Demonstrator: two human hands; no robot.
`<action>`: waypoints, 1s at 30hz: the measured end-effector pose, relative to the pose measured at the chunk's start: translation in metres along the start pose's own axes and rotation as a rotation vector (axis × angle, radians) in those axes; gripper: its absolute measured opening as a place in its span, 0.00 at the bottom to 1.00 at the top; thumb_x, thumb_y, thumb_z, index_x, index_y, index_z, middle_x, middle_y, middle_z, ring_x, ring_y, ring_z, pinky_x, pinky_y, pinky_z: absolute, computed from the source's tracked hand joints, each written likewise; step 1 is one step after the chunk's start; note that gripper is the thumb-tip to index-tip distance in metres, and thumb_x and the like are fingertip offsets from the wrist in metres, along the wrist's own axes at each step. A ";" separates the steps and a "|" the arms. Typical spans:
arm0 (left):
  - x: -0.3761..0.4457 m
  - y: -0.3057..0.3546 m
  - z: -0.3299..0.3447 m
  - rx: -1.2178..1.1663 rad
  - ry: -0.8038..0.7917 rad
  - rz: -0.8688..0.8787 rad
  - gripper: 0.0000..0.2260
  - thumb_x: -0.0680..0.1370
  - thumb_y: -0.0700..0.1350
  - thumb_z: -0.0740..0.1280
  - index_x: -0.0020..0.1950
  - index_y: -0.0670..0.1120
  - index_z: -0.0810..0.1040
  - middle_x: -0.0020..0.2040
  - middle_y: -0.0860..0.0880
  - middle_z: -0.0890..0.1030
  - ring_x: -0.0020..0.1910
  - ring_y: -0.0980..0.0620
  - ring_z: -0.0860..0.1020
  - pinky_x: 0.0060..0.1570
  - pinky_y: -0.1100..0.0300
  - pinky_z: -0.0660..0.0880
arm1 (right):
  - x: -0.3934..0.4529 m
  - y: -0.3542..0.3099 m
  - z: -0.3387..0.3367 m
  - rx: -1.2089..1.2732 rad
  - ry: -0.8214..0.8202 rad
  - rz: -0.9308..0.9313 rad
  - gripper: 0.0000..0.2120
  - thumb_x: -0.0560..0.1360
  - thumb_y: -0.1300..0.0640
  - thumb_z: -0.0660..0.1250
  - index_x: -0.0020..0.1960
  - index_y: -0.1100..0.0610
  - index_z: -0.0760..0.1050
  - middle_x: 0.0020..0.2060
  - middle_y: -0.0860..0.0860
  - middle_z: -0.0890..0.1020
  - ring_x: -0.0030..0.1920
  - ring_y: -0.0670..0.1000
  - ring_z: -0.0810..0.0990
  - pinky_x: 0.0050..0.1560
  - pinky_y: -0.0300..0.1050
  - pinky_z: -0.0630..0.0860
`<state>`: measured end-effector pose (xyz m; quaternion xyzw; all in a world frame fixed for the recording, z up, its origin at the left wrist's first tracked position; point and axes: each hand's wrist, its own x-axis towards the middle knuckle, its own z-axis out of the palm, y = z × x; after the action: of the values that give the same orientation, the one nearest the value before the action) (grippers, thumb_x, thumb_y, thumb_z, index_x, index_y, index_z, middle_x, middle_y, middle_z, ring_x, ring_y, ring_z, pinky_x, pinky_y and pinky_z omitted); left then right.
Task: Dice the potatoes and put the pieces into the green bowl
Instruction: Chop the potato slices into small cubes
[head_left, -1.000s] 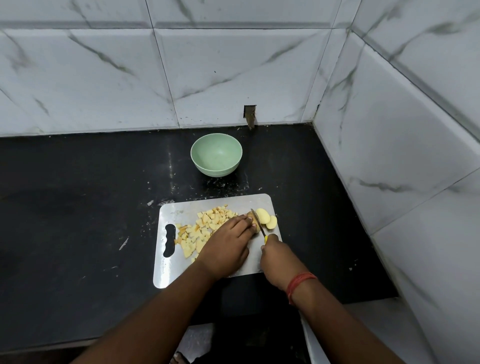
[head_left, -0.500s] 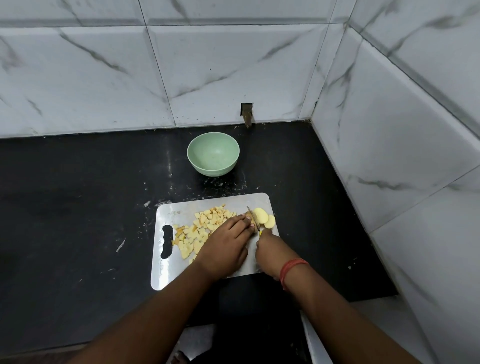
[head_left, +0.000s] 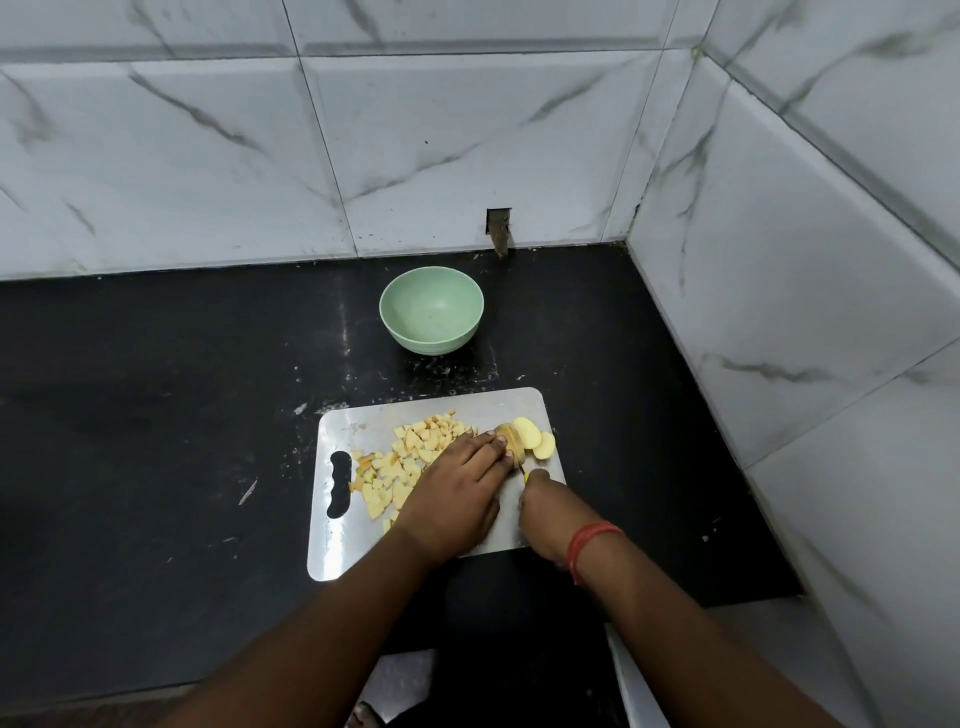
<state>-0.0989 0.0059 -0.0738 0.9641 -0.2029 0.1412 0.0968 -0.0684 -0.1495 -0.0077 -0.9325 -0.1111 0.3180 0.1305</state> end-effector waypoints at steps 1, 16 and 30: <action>0.000 -0.001 0.001 0.004 -0.006 -0.002 0.20 0.77 0.46 0.62 0.68 0.42 0.79 0.65 0.43 0.79 0.66 0.43 0.76 0.73 0.48 0.68 | -0.002 0.003 0.003 -0.018 -0.006 0.004 0.15 0.80 0.61 0.57 0.65 0.65 0.65 0.52 0.60 0.78 0.52 0.60 0.79 0.41 0.42 0.70; -0.001 0.000 0.001 0.023 -0.051 -0.011 0.22 0.77 0.47 0.62 0.70 0.43 0.78 0.68 0.43 0.78 0.69 0.44 0.74 0.74 0.46 0.66 | -0.036 0.041 0.023 -0.100 -0.036 0.022 0.08 0.80 0.61 0.57 0.59 0.62 0.67 0.37 0.50 0.73 0.39 0.51 0.79 0.29 0.38 0.64; -0.006 -0.001 0.001 -0.029 -0.021 -0.059 0.24 0.78 0.45 0.60 0.73 0.40 0.74 0.72 0.41 0.74 0.72 0.44 0.72 0.77 0.51 0.60 | -0.026 0.006 -0.011 0.074 0.130 0.007 0.11 0.83 0.56 0.55 0.61 0.62 0.66 0.51 0.59 0.79 0.40 0.51 0.72 0.40 0.43 0.68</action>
<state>-0.1038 0.0091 -0.0772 0.9697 -0.1774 0.1250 0.1125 -0.0808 -0.1641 0.0134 -0.9460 -0.0874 0.2612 0.1708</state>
